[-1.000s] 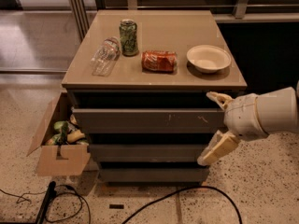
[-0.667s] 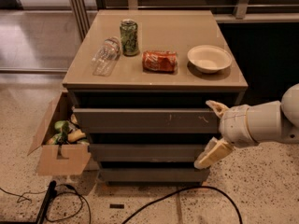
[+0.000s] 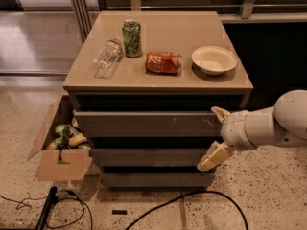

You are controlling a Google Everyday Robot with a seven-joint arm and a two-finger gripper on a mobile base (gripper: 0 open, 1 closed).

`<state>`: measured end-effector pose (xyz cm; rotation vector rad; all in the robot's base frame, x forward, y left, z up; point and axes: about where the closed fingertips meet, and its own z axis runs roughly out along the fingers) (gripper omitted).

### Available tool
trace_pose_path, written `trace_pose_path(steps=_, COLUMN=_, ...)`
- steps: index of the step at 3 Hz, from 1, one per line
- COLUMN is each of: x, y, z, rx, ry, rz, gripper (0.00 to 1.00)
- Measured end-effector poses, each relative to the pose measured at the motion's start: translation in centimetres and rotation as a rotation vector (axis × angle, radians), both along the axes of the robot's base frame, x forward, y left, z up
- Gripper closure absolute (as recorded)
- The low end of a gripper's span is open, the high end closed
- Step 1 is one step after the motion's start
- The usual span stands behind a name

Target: Open top drawer

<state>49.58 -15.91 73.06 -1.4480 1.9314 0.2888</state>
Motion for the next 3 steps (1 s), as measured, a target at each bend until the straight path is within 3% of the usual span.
trace_pose_path(steps=3, x=1.9, y=2.3, z=-4.4, rx=0.026, ry=0.036, rz=-0.001, gripper=0.0)
